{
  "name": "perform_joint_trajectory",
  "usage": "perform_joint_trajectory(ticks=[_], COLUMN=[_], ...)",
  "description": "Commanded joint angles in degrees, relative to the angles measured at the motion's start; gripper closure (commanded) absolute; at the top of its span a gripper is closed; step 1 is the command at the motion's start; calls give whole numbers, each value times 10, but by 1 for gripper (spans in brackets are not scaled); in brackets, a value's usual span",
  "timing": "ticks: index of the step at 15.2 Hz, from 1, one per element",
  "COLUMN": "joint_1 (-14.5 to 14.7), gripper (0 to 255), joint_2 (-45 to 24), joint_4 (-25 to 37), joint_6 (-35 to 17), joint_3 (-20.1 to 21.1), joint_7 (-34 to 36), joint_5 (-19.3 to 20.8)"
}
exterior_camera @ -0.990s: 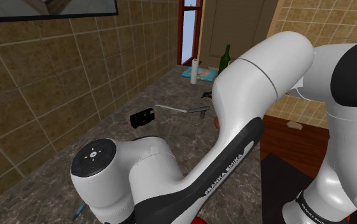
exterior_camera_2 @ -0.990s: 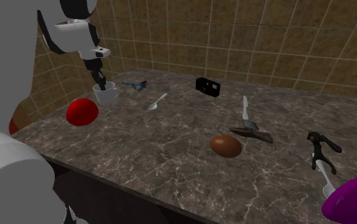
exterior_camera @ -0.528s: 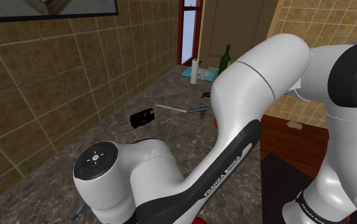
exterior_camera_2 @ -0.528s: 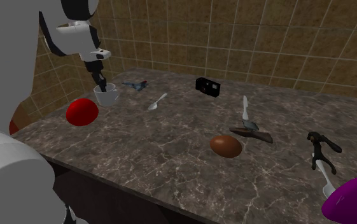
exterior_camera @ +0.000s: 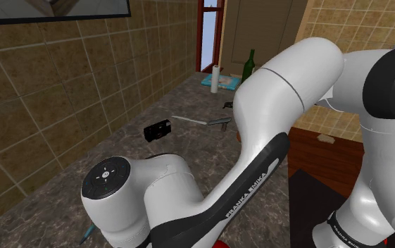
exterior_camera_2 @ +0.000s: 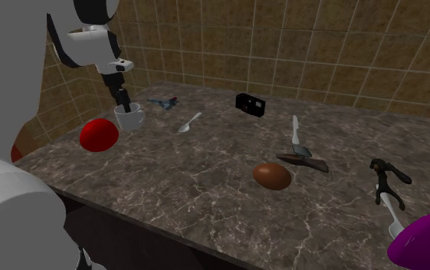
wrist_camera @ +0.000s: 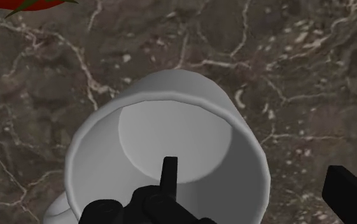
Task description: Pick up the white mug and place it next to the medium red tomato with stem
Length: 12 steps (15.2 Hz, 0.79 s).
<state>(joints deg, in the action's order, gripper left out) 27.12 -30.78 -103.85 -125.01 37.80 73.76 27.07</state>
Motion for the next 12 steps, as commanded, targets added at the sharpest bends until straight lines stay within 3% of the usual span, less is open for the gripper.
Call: perform_joint_trajectory(ticks=[1, 4, 12], joint_1=[-3, -11, -11], gripper=[0, 0, 0], joint_2=[11, 39, 39], joint_4=[4, 21, 21], joint_6=[13, 52, 52], joint_3=[6, 22, 22], joint_7=[-5, -20, -20], joint_5=[-9, -33, -33])
